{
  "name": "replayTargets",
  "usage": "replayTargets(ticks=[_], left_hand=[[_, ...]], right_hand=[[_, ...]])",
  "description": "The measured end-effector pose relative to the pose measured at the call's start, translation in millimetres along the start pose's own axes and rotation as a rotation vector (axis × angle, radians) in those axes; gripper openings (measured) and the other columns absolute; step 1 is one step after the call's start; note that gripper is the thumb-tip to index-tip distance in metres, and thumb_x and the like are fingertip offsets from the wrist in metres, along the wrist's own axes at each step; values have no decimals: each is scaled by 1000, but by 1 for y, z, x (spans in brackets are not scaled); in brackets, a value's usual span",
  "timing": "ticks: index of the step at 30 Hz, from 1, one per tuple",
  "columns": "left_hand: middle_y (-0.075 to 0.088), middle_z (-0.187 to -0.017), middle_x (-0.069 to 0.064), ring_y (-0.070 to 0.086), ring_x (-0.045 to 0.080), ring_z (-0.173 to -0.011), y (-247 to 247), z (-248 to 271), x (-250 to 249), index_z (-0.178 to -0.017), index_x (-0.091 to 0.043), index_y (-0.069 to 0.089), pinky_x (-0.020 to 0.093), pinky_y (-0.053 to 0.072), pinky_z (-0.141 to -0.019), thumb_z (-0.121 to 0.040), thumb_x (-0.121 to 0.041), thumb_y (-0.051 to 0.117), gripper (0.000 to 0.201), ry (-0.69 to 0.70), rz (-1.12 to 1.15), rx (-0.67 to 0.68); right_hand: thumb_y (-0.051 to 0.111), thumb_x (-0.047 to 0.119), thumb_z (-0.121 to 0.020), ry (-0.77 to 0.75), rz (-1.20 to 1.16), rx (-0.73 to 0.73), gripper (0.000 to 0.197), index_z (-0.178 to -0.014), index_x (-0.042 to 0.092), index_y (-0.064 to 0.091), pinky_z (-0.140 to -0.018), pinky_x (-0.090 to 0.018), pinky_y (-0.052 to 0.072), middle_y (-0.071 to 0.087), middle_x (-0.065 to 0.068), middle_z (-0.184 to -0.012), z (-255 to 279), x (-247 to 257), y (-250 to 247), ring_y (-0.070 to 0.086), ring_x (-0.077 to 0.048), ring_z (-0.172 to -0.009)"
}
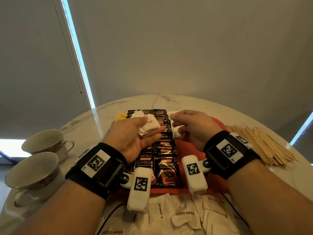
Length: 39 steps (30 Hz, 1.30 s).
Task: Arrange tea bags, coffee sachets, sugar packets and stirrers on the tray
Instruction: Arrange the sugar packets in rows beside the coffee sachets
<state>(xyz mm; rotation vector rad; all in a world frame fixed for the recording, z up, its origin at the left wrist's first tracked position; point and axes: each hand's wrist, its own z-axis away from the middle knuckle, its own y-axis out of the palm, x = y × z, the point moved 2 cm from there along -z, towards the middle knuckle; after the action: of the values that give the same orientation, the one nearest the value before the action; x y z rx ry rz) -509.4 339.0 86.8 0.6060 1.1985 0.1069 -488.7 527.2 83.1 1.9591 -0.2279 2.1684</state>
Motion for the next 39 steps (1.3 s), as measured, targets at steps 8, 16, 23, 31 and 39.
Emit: replayTargets(ticks=[8,16,23,31,39], left_hand=[[80,-99,14,79,24,-82,-4,-1,3,-119,-12,67,21,58,-48,-94,-22,73,27,73,-187,-12],[80,-96,15,78,21,-77,-1,0,7,-116,-4,69,21,59,-54,-82,7,77,37,99,-273,42],[80,-97,16,79,24,-79,0,2,5,-114,-3,68,23,62,-58,-83,5,78,34,124,-265,41],[80,-96,15,78,24,-76,-1,2,1,-114,-4,66,26,63,-56,-88,-10,78,29,160,-223,-25],[81,-94,13,79,24,-77,-5,-2,-1,-109,-6,68,27,62,-52,-92,-13,77,21,176,-162,-133]], right_hand=[[77,18,-85,-44,-37,241,25,-108,11,70,-58,-26,42,66,1,-80,12,-6,17,52,-11,-64],[75,15,-88,-28,-170,125,7,-86,11,69,-52,-23,50,69,-7,-77,16,-9,17,60,-15,-62],[69,6,-93,-138,-258,41,5,-95,8,73,-59,-27,57,76,-13,-90,21,-6,22,70,-21,-74],[70,0,-89,-139,-159,102,11,-100,-1,67,-69,-31,59,71,-25,-101,22,-6,20,66,-34,-87],[69,-5,-89,-128,-128,79,9,-98,-4,66,-62,-26,59,73,-23,-99,20,0,18,68,-25,-75]])
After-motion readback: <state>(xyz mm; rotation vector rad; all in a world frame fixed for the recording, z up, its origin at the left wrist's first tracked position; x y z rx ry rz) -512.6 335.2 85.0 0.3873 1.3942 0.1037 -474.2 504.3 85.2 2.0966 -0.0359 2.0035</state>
